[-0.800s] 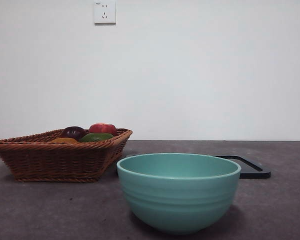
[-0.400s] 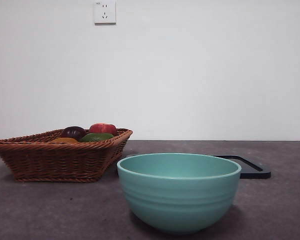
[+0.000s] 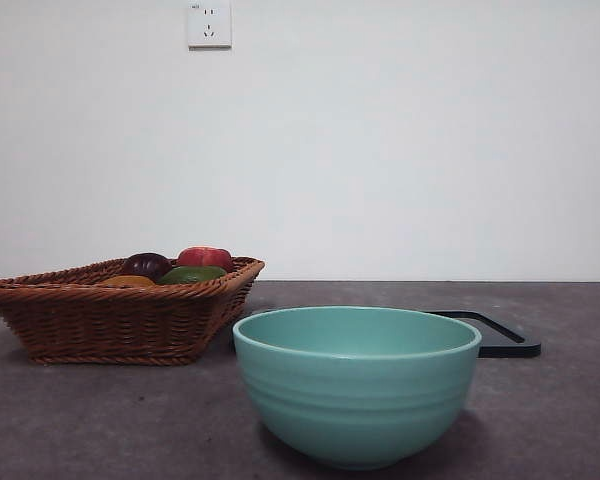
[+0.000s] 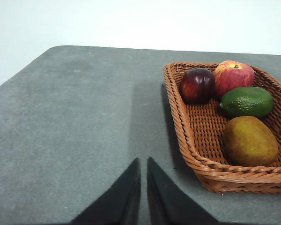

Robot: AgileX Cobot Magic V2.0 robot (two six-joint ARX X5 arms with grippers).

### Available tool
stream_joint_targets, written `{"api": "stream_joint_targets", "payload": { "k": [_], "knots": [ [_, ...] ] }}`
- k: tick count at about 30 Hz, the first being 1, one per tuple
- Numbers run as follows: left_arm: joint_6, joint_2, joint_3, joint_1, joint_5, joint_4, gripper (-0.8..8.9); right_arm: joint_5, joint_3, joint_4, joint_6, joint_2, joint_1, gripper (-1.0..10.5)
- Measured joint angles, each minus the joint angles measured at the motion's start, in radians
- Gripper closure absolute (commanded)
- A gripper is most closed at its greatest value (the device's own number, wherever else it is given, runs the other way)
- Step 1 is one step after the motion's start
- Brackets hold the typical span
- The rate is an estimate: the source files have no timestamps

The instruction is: Pick up the wifruite, put it on the bowl, pick up the plate, put it on desk

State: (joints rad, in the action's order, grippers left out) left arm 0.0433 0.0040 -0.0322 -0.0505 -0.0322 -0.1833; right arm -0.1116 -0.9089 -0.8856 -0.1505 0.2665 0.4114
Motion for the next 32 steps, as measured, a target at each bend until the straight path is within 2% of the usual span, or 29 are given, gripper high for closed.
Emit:
{"api": "stream_joint_targets", "payload": {
  "k": [5,9,12,16,21,32],
  "knots": [
    [0.000,0.000,0.000,0.000,0.000,0.000,7.94,0.032,0.256,0.317,0.093,-0.090,-0.205,9.3],
    [0.000,0.000,0.000,0.000,0.000,0.000,7.94,0.034,0.485,0.486,0.113,-0.156,-0.338,9.3],
    [0.000,0.000,0.000,0.000,0.000,0.000,7.94,0.035,0.633,0.592,0.119,-0.177,-0.398,9.3],
    [0.000,0.000,0.000,0.000,0.000,0.000,7.94,0.035,0.768,0.713,0.120,-0.192,-0.429,9.3],
    [0.000,0.000,0.000,0.000,0.000,0.000,7.94,0.035,0.830,0.816,0.121,-0.234,-0.433,9.3],
    [0.000,0.000,0.000,0.000,0.000,0.000,7.94,0.038,0.893,0.787,0.136,-0.260,-0.433,9.3]
  ]
}}
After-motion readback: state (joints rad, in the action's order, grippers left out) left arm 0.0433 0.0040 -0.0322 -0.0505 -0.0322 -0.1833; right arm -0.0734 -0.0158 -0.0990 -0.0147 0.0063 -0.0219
